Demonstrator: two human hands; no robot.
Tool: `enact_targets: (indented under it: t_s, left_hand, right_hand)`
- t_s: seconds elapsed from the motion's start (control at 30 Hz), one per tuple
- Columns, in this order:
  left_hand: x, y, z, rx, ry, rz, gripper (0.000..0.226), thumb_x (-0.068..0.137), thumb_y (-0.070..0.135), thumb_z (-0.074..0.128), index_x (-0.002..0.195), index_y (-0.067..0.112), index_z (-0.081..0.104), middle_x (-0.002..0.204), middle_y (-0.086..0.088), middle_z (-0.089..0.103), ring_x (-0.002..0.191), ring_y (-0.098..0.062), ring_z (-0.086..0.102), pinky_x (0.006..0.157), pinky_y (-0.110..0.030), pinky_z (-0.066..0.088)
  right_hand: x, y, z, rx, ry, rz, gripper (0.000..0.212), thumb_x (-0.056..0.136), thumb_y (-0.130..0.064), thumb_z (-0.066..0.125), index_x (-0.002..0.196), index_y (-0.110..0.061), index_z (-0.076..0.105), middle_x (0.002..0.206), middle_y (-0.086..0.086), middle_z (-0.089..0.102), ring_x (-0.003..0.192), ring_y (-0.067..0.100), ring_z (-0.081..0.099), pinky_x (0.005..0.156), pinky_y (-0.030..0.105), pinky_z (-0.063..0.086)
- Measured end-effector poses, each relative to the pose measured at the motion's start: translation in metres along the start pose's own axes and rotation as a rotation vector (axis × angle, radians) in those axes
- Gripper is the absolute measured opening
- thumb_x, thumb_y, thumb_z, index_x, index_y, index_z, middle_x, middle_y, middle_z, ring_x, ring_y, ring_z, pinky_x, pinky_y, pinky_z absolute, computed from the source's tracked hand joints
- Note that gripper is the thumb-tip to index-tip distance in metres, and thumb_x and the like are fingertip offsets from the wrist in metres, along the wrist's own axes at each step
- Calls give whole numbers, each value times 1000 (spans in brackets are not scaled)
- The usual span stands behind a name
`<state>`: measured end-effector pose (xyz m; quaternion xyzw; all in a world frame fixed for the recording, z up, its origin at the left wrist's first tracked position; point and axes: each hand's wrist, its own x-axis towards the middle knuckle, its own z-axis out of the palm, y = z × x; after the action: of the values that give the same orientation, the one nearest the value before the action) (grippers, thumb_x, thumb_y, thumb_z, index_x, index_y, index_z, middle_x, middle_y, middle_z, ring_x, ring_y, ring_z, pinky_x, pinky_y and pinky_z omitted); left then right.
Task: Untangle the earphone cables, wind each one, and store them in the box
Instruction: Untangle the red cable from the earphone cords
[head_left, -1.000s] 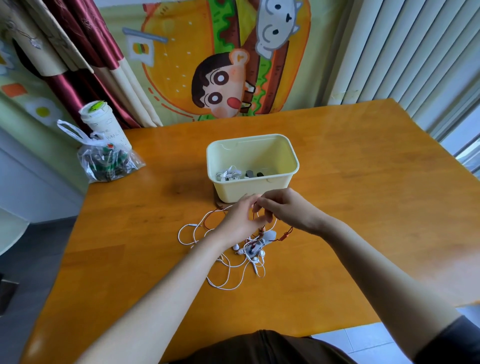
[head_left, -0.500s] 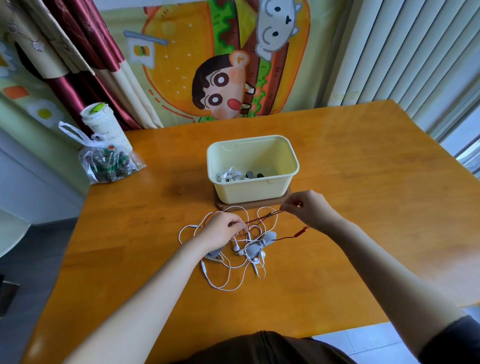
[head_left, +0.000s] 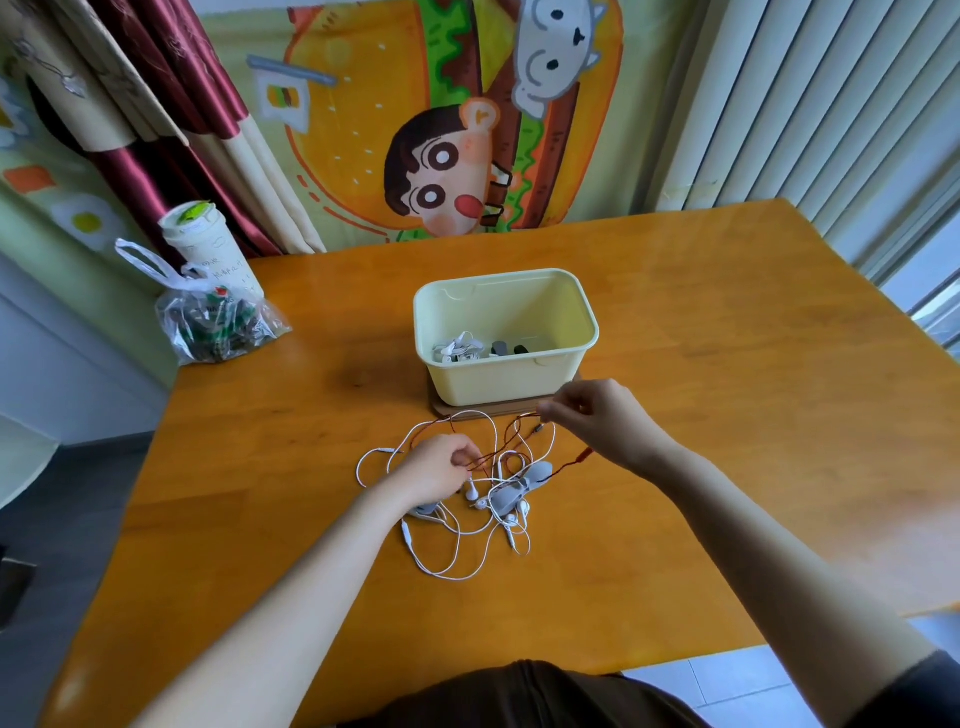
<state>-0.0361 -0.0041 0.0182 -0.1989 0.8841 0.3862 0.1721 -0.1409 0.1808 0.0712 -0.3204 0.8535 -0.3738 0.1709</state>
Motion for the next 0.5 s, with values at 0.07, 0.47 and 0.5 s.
enact_targets:
  t_s: [0.07, 0.47, 0.5]
  left_hand:
    - [-2, 12, 0, -36, -56, 68, 22, 93, 4, 51, 100, 21, 65, 98, -1, 65, 91, -13, 58, 77, -24, 47]
    - [-16, 40, -11, -600, -106, 271, 15, 97, 9, 52, 91, 8, 65, 70, -6, 63, 67, -11, 60, 68, -18, 49]
    - [-16, 42, -12, -617, -100, 276, 15, 97, 8, 51, 89, 9, 65, 70, -5, 63, 67, -12, 59, 69, -17, 49]
  right_hand:
    - [3, -10, 1, 32, 38, -40, 28, 90, -33, 60, 79, -9, 68, 58, -8, 52, 49, 0, 43, 46, 14, 33]
    - [0, -11, 19, -22, -128, -12, 30, 91, -28, 60, 114, -10, 60, 93, -2, 61, 63, -3, 45, 57, 7, 36]
    - [0, -13, 20, 20, -128, -21, 25, 91, -27, 60, 108, -9, 63, 85, -3, 61, 62, -2, 46, 57, 7, 36]
